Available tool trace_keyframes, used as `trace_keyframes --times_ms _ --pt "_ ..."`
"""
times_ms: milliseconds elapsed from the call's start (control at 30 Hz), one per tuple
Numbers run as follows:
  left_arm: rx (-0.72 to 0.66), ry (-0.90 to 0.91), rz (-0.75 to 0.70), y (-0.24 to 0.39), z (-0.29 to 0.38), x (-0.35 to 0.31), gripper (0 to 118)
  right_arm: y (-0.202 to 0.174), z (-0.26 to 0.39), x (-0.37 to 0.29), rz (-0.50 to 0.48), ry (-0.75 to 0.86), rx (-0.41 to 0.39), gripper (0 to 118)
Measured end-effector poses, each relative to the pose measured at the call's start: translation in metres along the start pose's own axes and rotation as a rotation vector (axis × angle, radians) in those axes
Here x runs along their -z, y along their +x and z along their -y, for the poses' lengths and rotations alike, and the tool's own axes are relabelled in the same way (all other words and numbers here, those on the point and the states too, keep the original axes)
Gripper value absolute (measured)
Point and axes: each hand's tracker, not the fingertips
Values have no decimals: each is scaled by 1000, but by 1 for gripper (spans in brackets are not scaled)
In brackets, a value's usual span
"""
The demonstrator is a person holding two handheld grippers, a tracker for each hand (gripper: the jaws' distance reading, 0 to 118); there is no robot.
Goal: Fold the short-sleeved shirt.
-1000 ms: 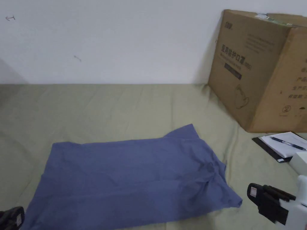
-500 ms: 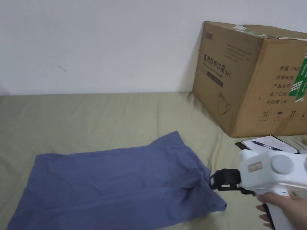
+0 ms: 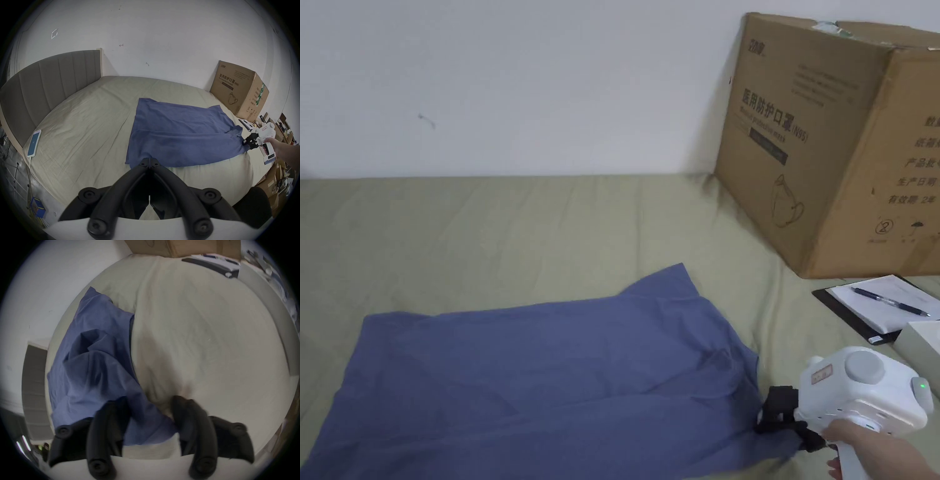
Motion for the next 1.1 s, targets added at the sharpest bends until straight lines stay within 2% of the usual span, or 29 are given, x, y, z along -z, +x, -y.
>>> trace_keyframes --times_ms 67,100,133,200,300,400,433,467,533,567,600,700,767,833,867,900,933,967,1000,1033,1067,1100 --pt "-13 -5 10 -1 0 4 0 5 1 -8 -52 -15 -43 5" --pt "-18 -9 10 -2 -1 6 0 6 4 -12 -149 -31 -11 5" --pt "-22 -15 6 -2 -2 8 0 6 6 -17 -173 -20 11 5" --pt "-31 -25 -2 -3 -6 14 0 4 10 -29 -164 7 -9 5" --pt "-35 -50 16 -11 -16 27 0 3 8 -45 -207 43 -39 5" --pt "-34 -188 19 -17 -30 53 0 -4 13 -63 -266 80 -22 5" --pt "-43 -217 34 -22 -33 62 7 -5 15 -65 -279 85 -15 5" --pt "-76 -233 63 -27 -35 71 23 -7 16 -67 -286 88 -12 5" --pt "-109 -280 47 -40 -36 94 102 -9 16 -66 -290 76 -10 5" --pt "-112 -313 4 -44 -36 105 118 -11 18 -64 -294 69 -14 5" --pt "-111 -283 19 -45 -37 108 113 -13 20 -62 -294 63 -19 5" --pt "-119 -382 -124 -52 -33 134 113 -24 30 -60 -288 44 -31 5" --pt "-121 -423 -132 -54 -32 149 112 -22 29 -55 -283 25 -25 5" --pt "-81 -452 -132 -48 -31 156 100 -24 33 -52 -274 20 -21 5" --pt "-30 -470 -160 -41 -29 161 93 -22 31 -50 -273 16 -20 5" --pt "36 -498 -225 -33 -26 166 91 -19 27 -48 -272 15 -23 5" --pt "58 -480 -224 -26 -26 164 84 -20 28 -48 -266 15 -32 5" --pt "67 -453 -228 -17 -29 159 69 -23 29 -48 -259 13 -44 5" --pt "71 -448 -203 -8 -29 157 42 -24 30 -49 -257 11 -55 5" --pt "108 -451 -165 2 -29 156 23 -21 27 -46 -258 8 -68 5" --pt "157 -455 -144 10 -26 153 10 -23 28 -46 -253 6 -79 5" --pt "218 -457 -151 16 -25 154 5 -25 28 -46 -250 6 -88 5"
